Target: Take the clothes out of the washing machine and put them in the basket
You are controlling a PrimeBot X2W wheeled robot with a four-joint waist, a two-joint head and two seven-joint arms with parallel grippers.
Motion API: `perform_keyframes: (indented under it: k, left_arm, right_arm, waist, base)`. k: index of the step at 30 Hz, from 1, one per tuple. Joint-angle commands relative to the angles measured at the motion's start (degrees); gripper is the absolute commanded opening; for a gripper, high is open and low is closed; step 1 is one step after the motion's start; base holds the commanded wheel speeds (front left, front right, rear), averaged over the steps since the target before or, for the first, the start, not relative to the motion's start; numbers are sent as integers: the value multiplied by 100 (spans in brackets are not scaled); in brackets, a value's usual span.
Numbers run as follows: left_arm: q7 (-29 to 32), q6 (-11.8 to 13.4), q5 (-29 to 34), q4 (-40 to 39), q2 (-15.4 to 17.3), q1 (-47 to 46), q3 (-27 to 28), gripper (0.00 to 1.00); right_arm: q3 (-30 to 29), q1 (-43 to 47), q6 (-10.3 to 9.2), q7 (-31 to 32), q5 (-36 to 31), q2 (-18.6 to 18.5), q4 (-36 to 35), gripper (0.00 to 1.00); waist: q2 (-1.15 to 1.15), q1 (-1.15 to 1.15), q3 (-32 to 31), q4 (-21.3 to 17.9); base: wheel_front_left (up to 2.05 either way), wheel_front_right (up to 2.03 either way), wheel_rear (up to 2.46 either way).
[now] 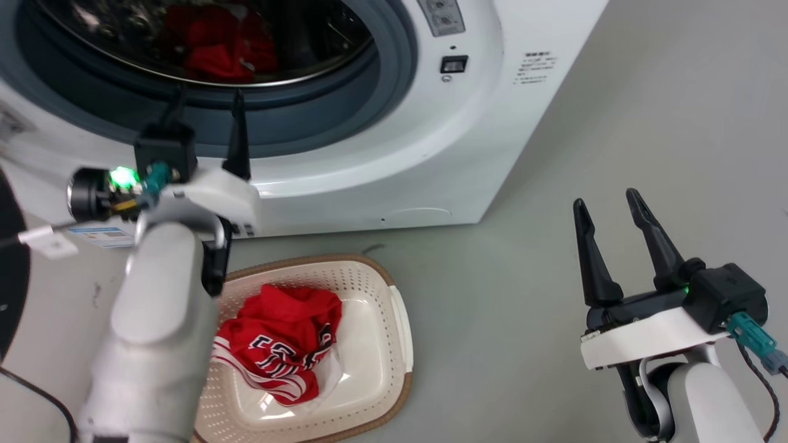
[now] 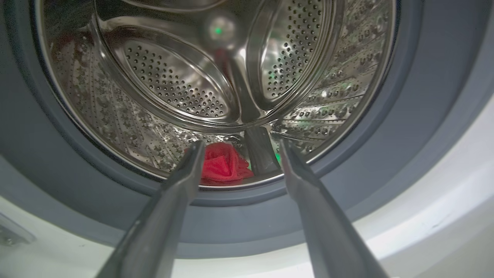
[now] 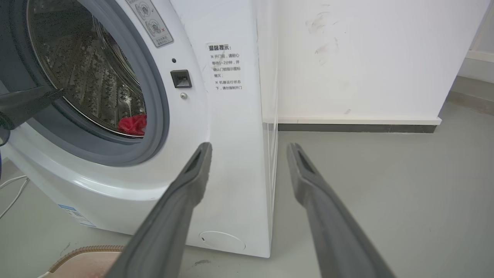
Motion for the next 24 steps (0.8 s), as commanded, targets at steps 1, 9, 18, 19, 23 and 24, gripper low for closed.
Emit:
perform_keyframes:
  k: [1, 9, 18, 19, 23, 24]
  left_arm:
    - [-7, -32, 58, 208, 74, -288, -19, 100]
    - [279, -125, 128, 1263, 514, -1475, -40, 100]
    - [1048, -285, 237, 2103, 1060, -2687, -156, 100]
    - [1163, -311, 243, 2186, 1125, -2815, -170, 100]
    - [1541, -388, 310, 2434, 1283, -3174, -251, 100]
    - [1687, -415, 349, 2503, 1342, -3295, -297, 100]
  right_arm:
    - [31, -110, -4, -48, 51, -1, 20, 100]
    - [191, -341, -4, -187, 274, 1, 184, 100]
    - [451, -676, -4, -306, 565, 0, 396, 100]
    - [486, -714, -4, -307, 597, 0, 418, 100]
    - [568, -827, -4, -311, 689, 1, 445, 100]
    - [584, -865, -4, -312, 719, 1, 421, 100]
  waist:
    - [0, 0, 149, -134]
    - [0, 0, 654, -506]
    - [0, 0, 1229, -919]
    - [0, 0, 1281, -964]
    - [0, 0, 1426, -1090]
    - [0, 0, 1479, -1130]
  base:
    - [0, 0, 0]
    - [0, 0, 0]
    - [0, 0, 0]
    - [0, 0, 0]
    - [0, 0, 0]
    - [0, 0, 0]
